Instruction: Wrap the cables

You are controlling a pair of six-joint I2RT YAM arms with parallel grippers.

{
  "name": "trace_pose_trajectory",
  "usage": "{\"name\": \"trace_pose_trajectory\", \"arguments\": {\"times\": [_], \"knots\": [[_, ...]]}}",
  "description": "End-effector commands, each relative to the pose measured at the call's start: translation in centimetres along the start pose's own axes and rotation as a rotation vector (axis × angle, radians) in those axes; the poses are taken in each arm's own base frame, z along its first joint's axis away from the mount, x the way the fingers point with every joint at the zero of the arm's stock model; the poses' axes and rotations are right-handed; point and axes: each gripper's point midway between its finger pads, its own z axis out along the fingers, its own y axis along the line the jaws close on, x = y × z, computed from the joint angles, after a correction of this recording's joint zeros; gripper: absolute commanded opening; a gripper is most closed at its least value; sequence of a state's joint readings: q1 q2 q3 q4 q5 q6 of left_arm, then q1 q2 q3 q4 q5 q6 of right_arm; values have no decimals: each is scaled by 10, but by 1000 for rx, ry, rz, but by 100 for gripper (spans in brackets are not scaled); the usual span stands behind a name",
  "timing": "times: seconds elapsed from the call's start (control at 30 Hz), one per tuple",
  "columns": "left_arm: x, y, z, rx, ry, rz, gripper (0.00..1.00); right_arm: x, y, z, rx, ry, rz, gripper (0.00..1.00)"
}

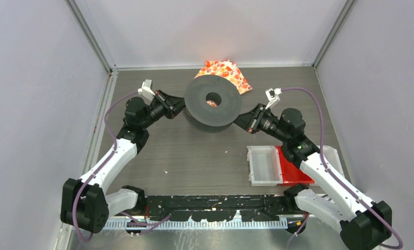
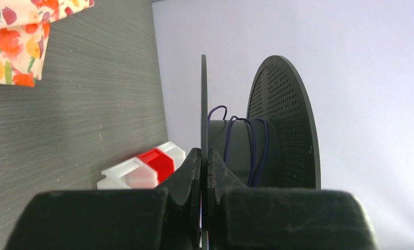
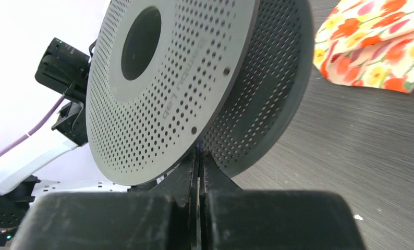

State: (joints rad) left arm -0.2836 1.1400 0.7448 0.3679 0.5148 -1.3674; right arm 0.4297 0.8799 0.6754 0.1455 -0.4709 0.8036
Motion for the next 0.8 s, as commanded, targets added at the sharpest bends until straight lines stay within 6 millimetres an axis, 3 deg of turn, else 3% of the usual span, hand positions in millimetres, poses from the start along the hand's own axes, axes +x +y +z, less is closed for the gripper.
{"name": "trace_pose_trajectory", "arguments": {"times": [0.0, 0.23, 0.43, 0.77], "knots": [[-15, -57, -14, 199, -119, 29, 0, -10, 18, 17, -49, -91, -28, 1], [-16, -47, -20, 196, -172, 4, 0, -4, 14, 37, -54, -128, -22, 1], [-12, -20, -24, 151, -194, 11, 0, 2, 1, 44, -35, -140, 12, 1], [8, 38, -12, 202, -140, 120, 1, 48, -48, 51, 31, -109, 33, 1]]}}
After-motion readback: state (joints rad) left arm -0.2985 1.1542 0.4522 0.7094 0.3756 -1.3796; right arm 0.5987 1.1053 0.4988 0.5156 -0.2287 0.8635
